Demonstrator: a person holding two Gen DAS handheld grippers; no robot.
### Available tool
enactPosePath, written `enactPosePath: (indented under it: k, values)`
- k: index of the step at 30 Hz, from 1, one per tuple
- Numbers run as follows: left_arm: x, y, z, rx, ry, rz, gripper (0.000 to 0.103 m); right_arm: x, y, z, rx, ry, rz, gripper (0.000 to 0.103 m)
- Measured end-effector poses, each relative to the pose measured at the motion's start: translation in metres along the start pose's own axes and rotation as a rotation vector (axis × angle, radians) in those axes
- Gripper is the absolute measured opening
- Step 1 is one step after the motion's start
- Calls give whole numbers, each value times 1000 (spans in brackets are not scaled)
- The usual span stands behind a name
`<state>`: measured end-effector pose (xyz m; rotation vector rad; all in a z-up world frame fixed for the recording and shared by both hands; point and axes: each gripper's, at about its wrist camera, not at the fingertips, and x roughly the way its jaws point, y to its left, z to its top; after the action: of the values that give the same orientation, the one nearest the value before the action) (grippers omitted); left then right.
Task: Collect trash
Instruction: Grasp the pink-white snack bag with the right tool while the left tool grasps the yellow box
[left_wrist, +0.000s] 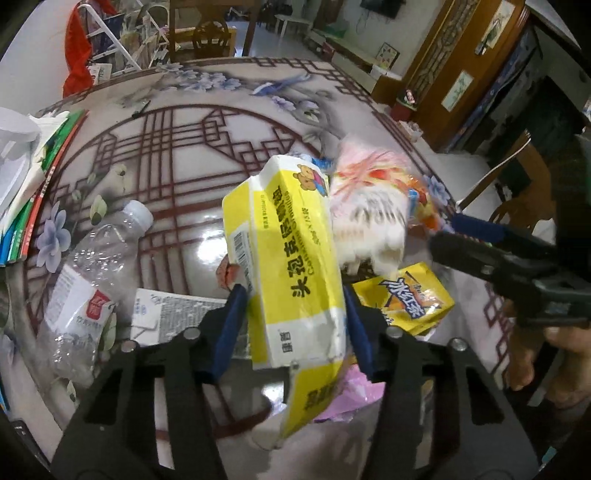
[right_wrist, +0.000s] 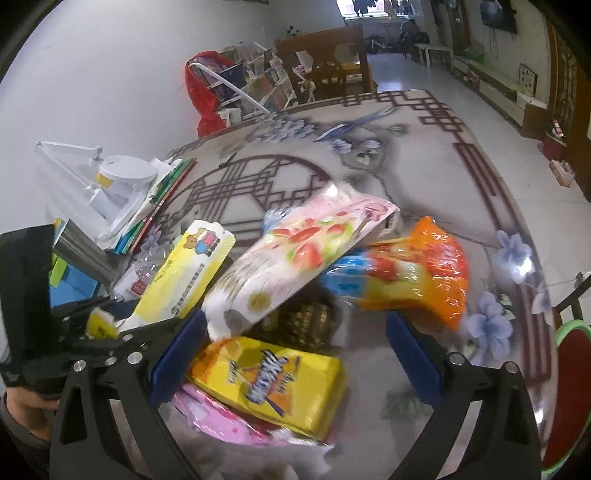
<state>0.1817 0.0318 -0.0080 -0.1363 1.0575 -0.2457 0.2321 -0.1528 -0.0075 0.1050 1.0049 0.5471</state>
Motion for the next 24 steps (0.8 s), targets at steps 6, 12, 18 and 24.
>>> enactPosePath:
  k: [6,12,18,24]
  values:
    - [-25,4,-1,6,-42,6,47,26,-1,10,103,44,38,94]
    - [-54,9,-5,1,-78,-7,48,46,-12,16,272,64,110,94]
    - [-68,16,-11,-18,-103,-14,48,62,-21,29,405,72,123,94]
    - [-66,19,-13,-20,-107,-14,48,69,-20,33,378,74,99,61]
